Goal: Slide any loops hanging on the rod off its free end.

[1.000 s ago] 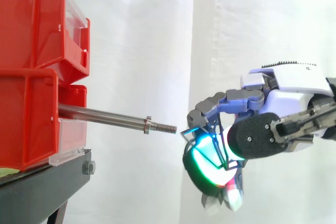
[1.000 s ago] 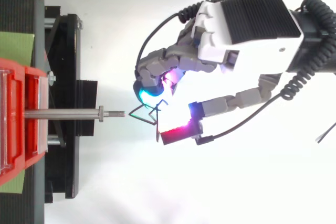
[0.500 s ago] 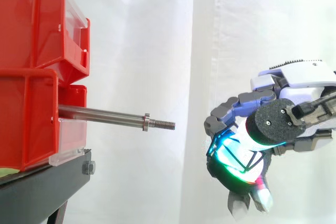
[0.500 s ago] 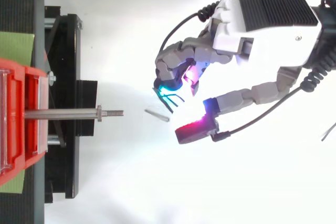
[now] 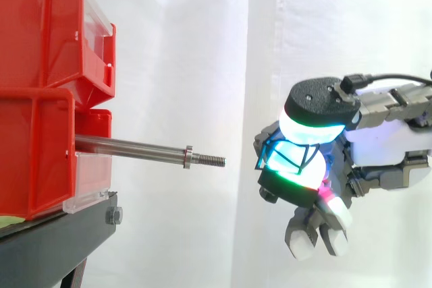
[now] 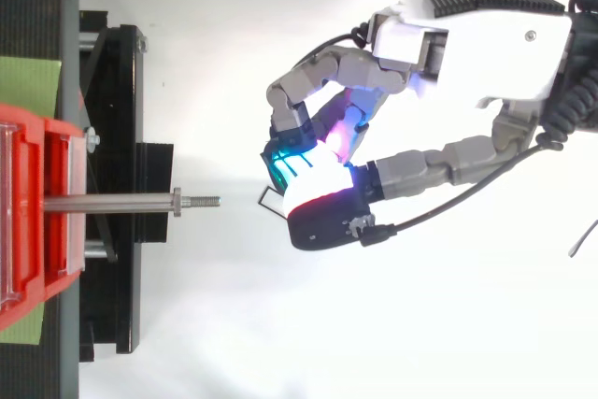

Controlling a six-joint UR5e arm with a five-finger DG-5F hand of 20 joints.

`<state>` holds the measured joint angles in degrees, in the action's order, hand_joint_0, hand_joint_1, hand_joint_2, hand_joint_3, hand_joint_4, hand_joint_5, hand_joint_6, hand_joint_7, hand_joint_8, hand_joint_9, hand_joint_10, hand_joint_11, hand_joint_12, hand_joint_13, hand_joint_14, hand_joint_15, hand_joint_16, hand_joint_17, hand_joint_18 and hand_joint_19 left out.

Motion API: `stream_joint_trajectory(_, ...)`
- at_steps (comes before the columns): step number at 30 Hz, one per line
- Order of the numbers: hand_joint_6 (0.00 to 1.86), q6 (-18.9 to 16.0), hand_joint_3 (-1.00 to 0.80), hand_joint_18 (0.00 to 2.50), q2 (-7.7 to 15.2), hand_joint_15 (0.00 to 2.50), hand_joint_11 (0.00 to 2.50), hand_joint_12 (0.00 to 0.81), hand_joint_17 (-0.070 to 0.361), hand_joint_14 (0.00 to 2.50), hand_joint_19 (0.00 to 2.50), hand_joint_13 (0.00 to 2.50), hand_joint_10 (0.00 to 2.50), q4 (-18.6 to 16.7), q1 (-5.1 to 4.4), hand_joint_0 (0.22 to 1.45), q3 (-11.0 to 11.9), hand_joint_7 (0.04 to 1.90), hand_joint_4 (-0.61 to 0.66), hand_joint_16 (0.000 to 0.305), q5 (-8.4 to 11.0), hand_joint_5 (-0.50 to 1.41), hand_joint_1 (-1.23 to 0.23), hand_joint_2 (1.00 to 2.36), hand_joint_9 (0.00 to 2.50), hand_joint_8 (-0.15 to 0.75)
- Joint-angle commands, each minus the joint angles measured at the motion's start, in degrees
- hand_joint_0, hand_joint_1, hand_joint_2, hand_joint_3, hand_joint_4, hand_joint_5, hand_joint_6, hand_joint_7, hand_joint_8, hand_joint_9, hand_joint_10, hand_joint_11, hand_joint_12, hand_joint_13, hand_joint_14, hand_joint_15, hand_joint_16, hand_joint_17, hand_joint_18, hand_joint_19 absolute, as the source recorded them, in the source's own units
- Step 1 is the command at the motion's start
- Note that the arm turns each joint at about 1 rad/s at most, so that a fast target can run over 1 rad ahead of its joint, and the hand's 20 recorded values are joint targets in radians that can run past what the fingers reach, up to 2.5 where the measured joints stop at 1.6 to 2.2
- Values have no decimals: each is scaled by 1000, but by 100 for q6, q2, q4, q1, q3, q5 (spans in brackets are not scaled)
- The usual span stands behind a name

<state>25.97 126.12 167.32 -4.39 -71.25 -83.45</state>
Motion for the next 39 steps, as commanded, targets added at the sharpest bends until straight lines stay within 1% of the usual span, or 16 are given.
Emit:
stream_joint_trajectory(1,905,-22,-234,937,0,290,571,383,139,10,488,908,13,222,-18,618,120,1293,156,62,5,-173,-710,1018,1138,375)
stream_joint_trajectory(4,899,-22,-316,940,0,289,566,385,140,10,484,912,15,214,-44,600,120,1322,188,62,13,-163,-641,1013,1161,376)
stream_joint_trajectory(6,894,-22,-330,922,9,294,560,386,141,10,505,908,13,196,-53,594,120,1325,193,63,13,-158,-597,1013,1181,375)
stream_joint_trajectory(11,889,-22,-230,892,18,303,554,393,142,10,521,902,13,135,-71,574,120,1358,188,63,5,-143,-567,1018,1210,378)
stream_joint_trajectory(14,886,-13,-168,933,18,281,513,420,156,9,502,919,12,38,-97,573,120,1300,170,69,13,-131,-546,1016,1241,403)
stream_joint_trajectory(19,866,-13,-95,978,18,264,486,447,170,8,472,939,11,20,-115,570,120,1246,149,75,13,-120,-514,1009,1264,431)
stream_joint_trajectory(21,857,-13,-30,1007,18,259,490,460,176,8,448,952,10,3,-115,569,120,1234,149,78,13,-119,-567,1006,1274,445)
stream_joint_trajectory(22,874,-4,80,1027,18,249,489,466,181,8,433,949,13,-6,-123,573,120,1291,170,81,13,-132,-647,1002,1252,451)
stream_joint_trajectory(23,877,-4,108,1025,18,249,488,465,181,7,424,943,10,-50,-123,580,120,1321,184,80,66,-136,-670,1001,1215,447)
stream_joint_trajectory(25,900,5,123,1013,18,253,519,462,179,8,421,931,10,-94,-132,580,120,1287,182,80,110,-157,-728,1097,1189,441)
stream_joint_trajectory(27,909,31,136,1000,18,258,511,453,175,9,427,922,12,-138,-132,600,120,1242,181,78,154,-168,-774,1087,1161,423)
stream_joint_trajectory(30,916,93,102,983,18,260,531,438,169,8,426,910,10,-182,-150,637,120,1186,158,75,233,-182,-813,1003,1147,397)
stream_joint_trajectory(31,914,93,-32,913,18,276,545,405,149,9,447,875,12,-182,-150,612,120,1218,148,66,251,-193,-840,1019,1120,371)
stream_joint_trajectory(33,912,119,-148,885,18,280,566,386,139,10,465,857,13,-191,-150,616,120,1235,135,62,268,-195,-851,1019,1103,348)
stream_joint_trajectory(37,883,189,-355,895,18,277,563,381,134,9,459,876,13,-191,-167,606,120,1320,155,60,339,-151,-764,1012,1179,351)
stream_joint_trajectory(39,873,189,-352,901,18,276,536,377,134,10,463,879,15,-191,-167,589,120,1331,150,60,347,-138,-729,1012,1207,354)
